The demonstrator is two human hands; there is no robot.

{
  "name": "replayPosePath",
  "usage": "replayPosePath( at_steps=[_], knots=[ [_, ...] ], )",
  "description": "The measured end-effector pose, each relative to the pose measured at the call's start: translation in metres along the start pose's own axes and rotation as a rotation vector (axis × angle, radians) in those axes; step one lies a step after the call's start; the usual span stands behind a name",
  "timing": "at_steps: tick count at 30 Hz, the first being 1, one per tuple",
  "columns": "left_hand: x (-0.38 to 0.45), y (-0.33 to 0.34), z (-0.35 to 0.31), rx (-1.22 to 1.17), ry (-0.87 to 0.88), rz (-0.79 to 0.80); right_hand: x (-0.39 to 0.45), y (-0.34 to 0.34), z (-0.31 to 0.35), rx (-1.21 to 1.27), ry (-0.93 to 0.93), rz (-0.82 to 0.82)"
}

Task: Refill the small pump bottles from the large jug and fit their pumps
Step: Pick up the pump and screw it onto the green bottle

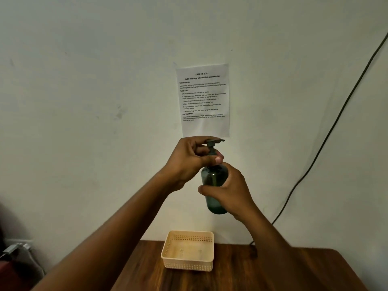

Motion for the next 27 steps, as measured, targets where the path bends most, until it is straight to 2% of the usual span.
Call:
replayPosePath(
  at_steps=[6, 15, 20, 27],
  knots=[
    [-0.002, 0.002, 0.011, -0.046, -0.015, 0.046, -0.001, 0.005, -0.010, 0.078, 0.029, 0.054],
    [-0.023, -0.023, 0.043, 0.295, -0.073, -0.203, 0.008, 0.012, -0.036, 0.115, 0.062, 0.050],
    [-0.037, -0.038, 0.076, 0.390, -0.180, -0.239, 0.018, 0.018, -0.057, 0.189, 0.083, 0.114],
    [-0.054, -0.057, 0.127, 0.602, -0.268, -0.244, 0.043, 0.044, -0.091, 0.171, 0.105, 0.181]
  ],
)
Point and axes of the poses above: each hand's wrist, its own x-axis towards the middle knuckle, its own y-axis out of the palm, z = x × y, the point moved 7 cm from there along x, towards the middle knuckle, and after that the axes turned 13 degrees about z, right-handed, at the moved point
